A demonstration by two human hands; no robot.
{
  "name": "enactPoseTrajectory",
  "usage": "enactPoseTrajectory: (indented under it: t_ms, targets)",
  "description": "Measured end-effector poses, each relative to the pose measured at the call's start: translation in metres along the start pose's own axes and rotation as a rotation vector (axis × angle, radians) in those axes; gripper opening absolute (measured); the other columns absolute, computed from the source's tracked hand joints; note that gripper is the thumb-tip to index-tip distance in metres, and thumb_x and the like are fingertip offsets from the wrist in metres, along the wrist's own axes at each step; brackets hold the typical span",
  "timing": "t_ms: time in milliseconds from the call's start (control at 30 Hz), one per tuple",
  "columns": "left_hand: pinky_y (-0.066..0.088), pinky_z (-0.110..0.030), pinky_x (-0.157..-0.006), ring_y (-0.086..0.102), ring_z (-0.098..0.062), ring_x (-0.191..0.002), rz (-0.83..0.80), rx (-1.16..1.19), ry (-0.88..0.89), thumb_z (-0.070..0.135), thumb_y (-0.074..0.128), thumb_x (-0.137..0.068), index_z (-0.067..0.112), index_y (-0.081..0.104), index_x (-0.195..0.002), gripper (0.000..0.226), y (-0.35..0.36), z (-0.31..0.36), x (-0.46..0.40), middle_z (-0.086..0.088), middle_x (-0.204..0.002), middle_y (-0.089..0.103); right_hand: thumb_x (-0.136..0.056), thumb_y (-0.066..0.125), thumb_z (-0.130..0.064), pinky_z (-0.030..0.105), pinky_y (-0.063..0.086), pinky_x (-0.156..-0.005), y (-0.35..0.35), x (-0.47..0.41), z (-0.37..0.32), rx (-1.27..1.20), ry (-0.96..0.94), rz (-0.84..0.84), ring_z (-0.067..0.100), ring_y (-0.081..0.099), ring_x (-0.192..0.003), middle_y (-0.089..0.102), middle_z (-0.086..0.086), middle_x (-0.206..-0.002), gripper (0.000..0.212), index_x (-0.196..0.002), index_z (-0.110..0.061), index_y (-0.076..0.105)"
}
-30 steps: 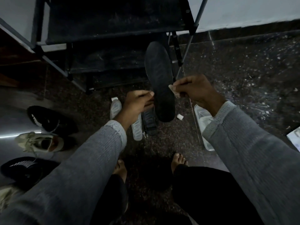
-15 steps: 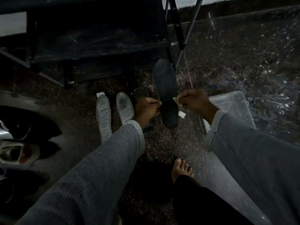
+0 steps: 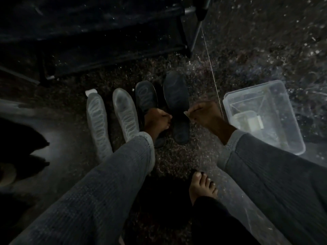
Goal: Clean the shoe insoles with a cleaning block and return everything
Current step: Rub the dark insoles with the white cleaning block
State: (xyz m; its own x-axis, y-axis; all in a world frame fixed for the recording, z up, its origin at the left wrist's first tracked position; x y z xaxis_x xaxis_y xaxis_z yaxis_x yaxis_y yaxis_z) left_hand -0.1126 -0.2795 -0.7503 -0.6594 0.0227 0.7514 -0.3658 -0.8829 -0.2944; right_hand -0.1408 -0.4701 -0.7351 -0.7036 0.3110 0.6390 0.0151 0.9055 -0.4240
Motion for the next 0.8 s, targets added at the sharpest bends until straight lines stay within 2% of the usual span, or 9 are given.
enactPoseTrajectory:
  t_ms: [167,267,367,467,500,600,667,733,800]
  targets:
    - [0.057,-0.033,-0.072,0.061,-0.019,-0.064,0.009,-0.033,-0.015,0.012,0.067,-0.089,0.014,0.064,-0.066,0.024,0.006,-0.003,-0.016,-0.005,-0.067,0.062,-0.073,0.084,-0.025,0.026,0.055,-0.071,0.002,-0.011,0.000,0.060,-0.033,0.026,0.011,0.063,-0.066,0.067,-0.005,-0.069,0.021,-0.061,-0.026,0.067]
    - [0.058,-0.034,-0.071,0.062,-0.019,-0.061,0.010,-0.030,-0.042,0.011,0.068,-0.088,0.014,0.063,-0.063,0.026,0.009,-0.007,-0.024,-0.006,-0.067,0.063,-0.074,0.083,-0.024,0.019,0.053,-0.066,0.004,-0.015,0.002,0.079,-0.025,0.046,0.008,0.061,-0.065,0.067,-0.004,-0.071,0.022,-0.061,-0.025,0.065]
    - [0.058,-0.032,-0.066,0.061,-0.019,-0.060,0.004,-0.017,-0.088,0.009,0.067,-0.089,0.011,0.063,-0.065,0.024,0.012,-0.011,-0.026,-0.009,-0.070,0.063,-0.073,0.083,-0.024,0.017,0.052,-0.065,0.007,-0.018,0.004,0.094,-0.020,0.058,0.007,0.060,-0.065,0.066,-0.004,-0.071,0.023,-0.060,-0.026,0.064]
    - [0.054,-0.024,-0.054,0.063,-0.023,-0.071,-0.023,0.022,-0.117,0.005,0.063,-0.091,-0.001,0.065,-0.079,0.013,0.015,-0.012,-0.023,-0.010,-0.071,0.061,-0.074,0.083,-0.023,0.019,0.051,-0.069,0.007,-0.017,0.005,0.119,-0.003,0.082,0.001,0.057,-0.061,0.067,-0.003,-0.074,0.015,-0.067,-0.020,0.070]
    - [0.055,-0.024,-0.057,0.064,-0.025,-0.077,-0.034,0.025,-0.115,0.003,0.061,-0.092,-0.004,0.065,-0.085,0.011,0.015,-0.013,-0.022,-0.010,-0.071,0.061,-0.075,0.082,-0.022,0.018,0.049,-0.067,0.007,-0.016,0.004,0.123,-0.002,0.092,-0.001,0.055,-0.060,0.068,-0.002,-0.074,0.012,-0.070,-0.017,0.072]
    - [0.058,-0.042,-0.083,0.071,-0.032,-0.091,-0.047,-0.086,-0.034,0.006,0.060,-0.091,0.000,0.067,-0.088,0.010,0.012,-0.011,-0.026,-0.012,-0.080,0.069,-0.077,0.080,-0.022,0.010,0.044,-0.058,0.007,-0.014,0.002,0.135,-0.006,0.090,0.002,0.057,-0.061,0.067,-0.002,-0.076,0.012,-0.072,-0.016,0.072]
    - [0.057,-0.044,-0.086,0.071,-0.032,-0.090,-0.045,-0.121,-0.024,0.007,0.061,-0.089,0.006,0.067,-0.083,0.009,0.010,-0.013,-0.027,-0.008,-0.077,0.068,-0.078,0.080,-0.022,0.005,0.040,-0.052,0.009,-0.013,0.002,0.144,0.001,0.082,0.003,0.057,-0.064,0.065,-0.003,-0.076,0.011,-0.073,-0.016,0.071]
    - [0.058,-0.041,-0.083,0.070,-0.030,-0.081,-0.022,-0.119,-0.035,0.009,0.064,-0.088,0.011,0.067,-0.072,0.017,0.008,-0.015,-0.029,-0.007,-0.071,0.066,-0.079,0.079,-0.021,0.001,0.038,-0.048,0.009,-0.011,0.003,0.132,0.013,0.084,0.001,0.055,-0.062,0.064,-0.003,-0.076,0.010,-0.078,-0.013,0.072]
    - [0.059,-0.042,-0.082,0.070,-0.030,-0.074,0.013,-0.085,-0.046,0.011,0.069,-0.085,0.010,0.066,-0.064,0.021,0.005,-0.019,-0.030,-0.011,-0.067,0.067,-0.079,0.079,-0.020,0.006,0.044,-0.059,0.011,-0.009,0.003,0.133,0.011,0.083,0.004,0.058,-0.067,0.065,-0.003,-0.079,0.010,-0.079,-0.013,0.072]
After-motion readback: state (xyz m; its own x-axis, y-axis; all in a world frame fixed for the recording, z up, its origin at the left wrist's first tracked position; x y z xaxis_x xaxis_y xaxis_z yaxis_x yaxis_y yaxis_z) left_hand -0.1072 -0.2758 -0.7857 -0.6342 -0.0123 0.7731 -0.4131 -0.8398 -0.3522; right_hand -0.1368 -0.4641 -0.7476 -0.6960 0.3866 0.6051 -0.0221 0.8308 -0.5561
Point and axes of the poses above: each hand's wrist, its own x-axis away from the middle knuckle, its own y-axis out of the palm, z = x × y, the point moved 8 cm from there along -x, towards the middle knuckle
